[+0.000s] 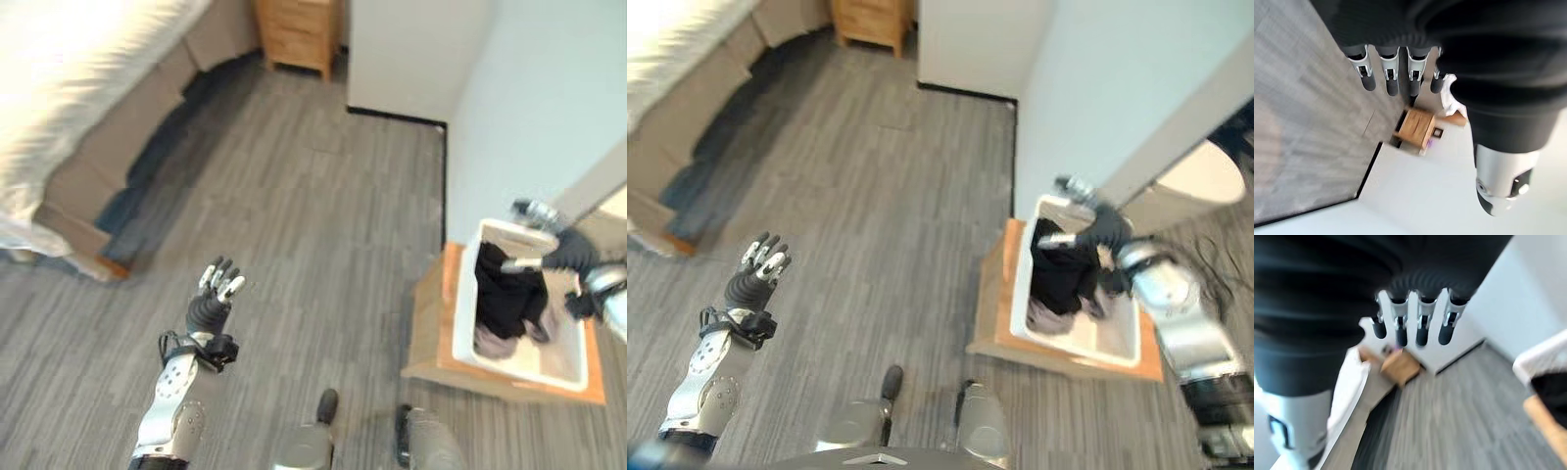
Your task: Pick up bed clothes into laundry basket.
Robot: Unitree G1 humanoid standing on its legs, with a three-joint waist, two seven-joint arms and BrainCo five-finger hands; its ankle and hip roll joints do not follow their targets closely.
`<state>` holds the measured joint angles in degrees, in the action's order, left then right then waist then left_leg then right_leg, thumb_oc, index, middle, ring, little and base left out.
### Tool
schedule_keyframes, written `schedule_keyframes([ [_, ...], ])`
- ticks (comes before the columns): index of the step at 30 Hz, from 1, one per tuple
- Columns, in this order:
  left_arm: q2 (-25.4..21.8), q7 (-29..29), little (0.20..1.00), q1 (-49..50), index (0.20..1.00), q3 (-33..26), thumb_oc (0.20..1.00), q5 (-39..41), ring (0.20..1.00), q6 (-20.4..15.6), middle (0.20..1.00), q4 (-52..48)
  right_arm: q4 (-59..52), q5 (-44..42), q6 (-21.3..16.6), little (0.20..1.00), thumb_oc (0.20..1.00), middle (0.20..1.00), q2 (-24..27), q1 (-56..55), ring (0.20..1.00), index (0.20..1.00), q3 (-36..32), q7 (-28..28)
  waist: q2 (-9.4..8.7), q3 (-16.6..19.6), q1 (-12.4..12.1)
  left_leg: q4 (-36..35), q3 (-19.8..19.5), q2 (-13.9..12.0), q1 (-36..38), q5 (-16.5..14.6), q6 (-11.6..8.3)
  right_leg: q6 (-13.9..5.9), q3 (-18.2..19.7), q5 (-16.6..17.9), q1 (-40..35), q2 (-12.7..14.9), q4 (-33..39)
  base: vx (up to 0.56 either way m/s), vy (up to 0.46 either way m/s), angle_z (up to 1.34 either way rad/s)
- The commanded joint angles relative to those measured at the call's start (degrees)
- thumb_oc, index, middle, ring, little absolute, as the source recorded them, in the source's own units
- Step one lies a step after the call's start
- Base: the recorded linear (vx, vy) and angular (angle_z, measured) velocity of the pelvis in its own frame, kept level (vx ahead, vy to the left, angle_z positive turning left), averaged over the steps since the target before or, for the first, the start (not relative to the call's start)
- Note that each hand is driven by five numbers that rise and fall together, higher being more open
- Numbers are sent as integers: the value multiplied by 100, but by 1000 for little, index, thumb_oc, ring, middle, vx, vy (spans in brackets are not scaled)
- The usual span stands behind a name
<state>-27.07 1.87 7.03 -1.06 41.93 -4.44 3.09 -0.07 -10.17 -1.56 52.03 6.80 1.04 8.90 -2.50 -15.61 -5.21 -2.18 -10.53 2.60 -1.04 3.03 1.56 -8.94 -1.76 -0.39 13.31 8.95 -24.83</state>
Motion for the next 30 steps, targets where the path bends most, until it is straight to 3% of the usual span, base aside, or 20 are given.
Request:
schedule_keyframes([
  [1, 407, -369, 1000, 90, 1000, 68, 1000, -340, 1000, -182, 1000, 241, -215, -1064, -470, 1000, 1000, 1000, -1944, -1961, 1000, 1000, -1171, -4, -115, 696, 510, 489, -2116, 616, -169, -128, -291, 377, 2920, -482, -867, -1803, 1567, 367, -489, 5],
  [3, 475, -436, 1000, 160, 1000, 0, 1000, -399, 1000, -142, 1000, 200, -283, -1024, -381, 1000, 1000, 1000, -2049, -1987, 1000, 1000, -1163, 43, -119, 754, 477, 446, -2238, 646, -190, -92, -343, 393, 2662, -418, -1014, -1629, 1868, 171, -341, 343],
  [4, 649, -374, 1000, 303, 1000, -142, 1000, -425, 1000, -165, 1000, 161, -92, -1176, -342, 1000, 1000, 1000, -2197, -1969, 1000, 1000, -1051, -50, -116, 859, 431, 345, -2348, 626, -288, 7, -416, 472, 2293, -233, -1122, -1511, 2263, 6, -211, 430],
  [9, 941, -354, 1000, 754, 1000, -392, 1000, -377, 1000, -135, 1000, -3, -152, -1608, -272, 1000, 1000, 1000, -2389, -2035, 1000, 1000, -871, 39, -171, 790, 337, 715, -2432, 635, -601, -9, -561, 600, 1859, -130, -1295, -1452, 2636, -46, -174, 151],
  [10, 1008, -314, 1000, 763, 1000, -362, 1000, -405, 1000, -158, 1000, 71, -219, -1697, -318, 1000, 1000, 1000, -2407, -2034, 1000, 1000, -917, 14, -157, 681, 355, 882, -1888, 548, -809, -24, -493, 645, 1647, -197, -1307, -1395, 2581, -249, -125, 149],
  [11, 1030, -302, 1000, 721, 1000, -312, 1000, -417, 1000, -100, 1000, 188, -170, -1602, -318, 1000, 1000, 1000, -2475, -1970, 1000, 1000, -825, -131, -198, 557, 489, 1264, -368, 250, -1045, -305, -327, 617, 1105, -222, -1215, -1193, 2520, -355, -111, 154],
  [12, 1057, -282, 1000, 714, 1000, -289, 1000, -449, 1000, -109, 1000, 251, -153, -1523, -380, 1000, 1000, 1000, -2549, -1930, 1000, 1000, -769, -210, -243, 496, 547, 1552, 465, 30, -973, -598, -291, 605, 707, -152, -1169, -1037, 2569, -366, -89, 260],
  [14, 1128, -349, 1000, 835, 1000, -347, 1000, -484, 1000, -99, 1000, 234, -98, -1689, -386, 1000, 1000, 1000, -2804, -2011, 1000, 1000, -766, -162, -264, 522, 620, 1852, 1005, -179, -696, -870, -273, 594, 255, -88, -1228, -871, 2732, -229, -63, 363],
  [16, 1108, -296, 1000, 744, 1000, -357, 1000, -559, 1000, -127, 1000, 218, 25, -1856, -460, 1000, 1000, 1000, -3018, -2115, 1000, 1000, -739, -150, -253, 676, 845, 1779, 2009, -779, -247, -883, -318, 553, -451, -77, -1198, -724, 2757, -153, -42, 219],
  [17, 1106, -295, 1000, 742, 1000, -361, 1000, -560, 1000, -127, 1000, 219, 29, -1856, -463, 1000, 1000, 1000, -3020, -2109, 1000, 1000, -735, -150, -269, 682, 863, 1739, 1999, -761, -248, -841, -318, 555, -465, -69, -1187, -710, 2759, -85, 29, 173],
  [18, 1070, -316, 1000, 610, 1000, -317, 1000, -607, 1000, -106, 1000, 266, -35, -1776, -426, 1000, 1000, 1000, -3108, -2286, 1000, 1000, -778, -132, -172, 766, 982, 1339, 2505, -965, 64, -903, -481, 509, -935, -158, -1301, -618, 2785, -61, 56, 187],
  [19, 1080, -313, 1000, 561, 1000, -266, 1000, -624, 1000, -97, 1000, 256, -68, -1738, -401, 1000, 1000, 1000, -3118, -2313, 1000, 1000, -816, -186, -124, 797, 1039, 1148, 2701, -1004, 180, -927, -517, 503, -1171, -202, -1356, -563, 2740, -55, 60, 188],
  [20, 1082, -312, 1000, 563, 1000, -265, 1000, -625, 1000, -96, 1000, 254, -69, -1737, -400, 1000, 1000, 1000, -3116, -2315, 1000, 1000, -817, -187, -123, 795, 1049, 1135, 2691, -1000, 186, -919, -516, 502, -1182, -206, -1361, -560, 2737, -40, 74, 230],
  [21, 1112, -309, 1000, 480, 1000, -156, 1000, -665, 1000, -74, 1000, 249, -112, -1721, -370, 1000, 1000, 1000, -3164, -2310, 1000, 1000, -807, -178, -17, 848, 1098, 808, 2848, -947, 271, -804, -552, 501, -1543, -218, -1435, -481, 2684, -34, 114, 192],
  [22, 1129, -317, 1000, 502, 1000, -133, 1000, -713, 1000, -68, 1000, 217, -147, -1742, -327, 1000, 1000, 1000, -3194, -2306, 1000, 1000, -761, -121, 33, 853, 1090, 615, 2840, -891, 324, -760, -552, 491, -1631, -225, -1468, -470, 2658, -36, 144, 125],
  [27, 1138, -288, 1000, 659, 1000, -120, 1000, -800, 1000, 7, 1000, 112, -180, -1744, -213, 1000, 1000, 1000, -3221, -2138, 1000, 1000, -504, -62, 40, 853, 972, 479, 2650, -703, 371, -784, -418, 447, -1651, -149, -1459, -383, 2555, -30, 134, 31],
  [30, 1159, -277, 1000, 760, 1000, -139, 1000, -812, 1000, 45, 1000, 153, -236, -1705, -105, 1000, 1000, 1000, -3236, -2112, 1000, 1000, -232, 49, 89, 734, 914, 231, 2537, -519, 492, -797, -174, 369, -1457, -140, -1219, -254, 1982, -65, 202, -11],
])
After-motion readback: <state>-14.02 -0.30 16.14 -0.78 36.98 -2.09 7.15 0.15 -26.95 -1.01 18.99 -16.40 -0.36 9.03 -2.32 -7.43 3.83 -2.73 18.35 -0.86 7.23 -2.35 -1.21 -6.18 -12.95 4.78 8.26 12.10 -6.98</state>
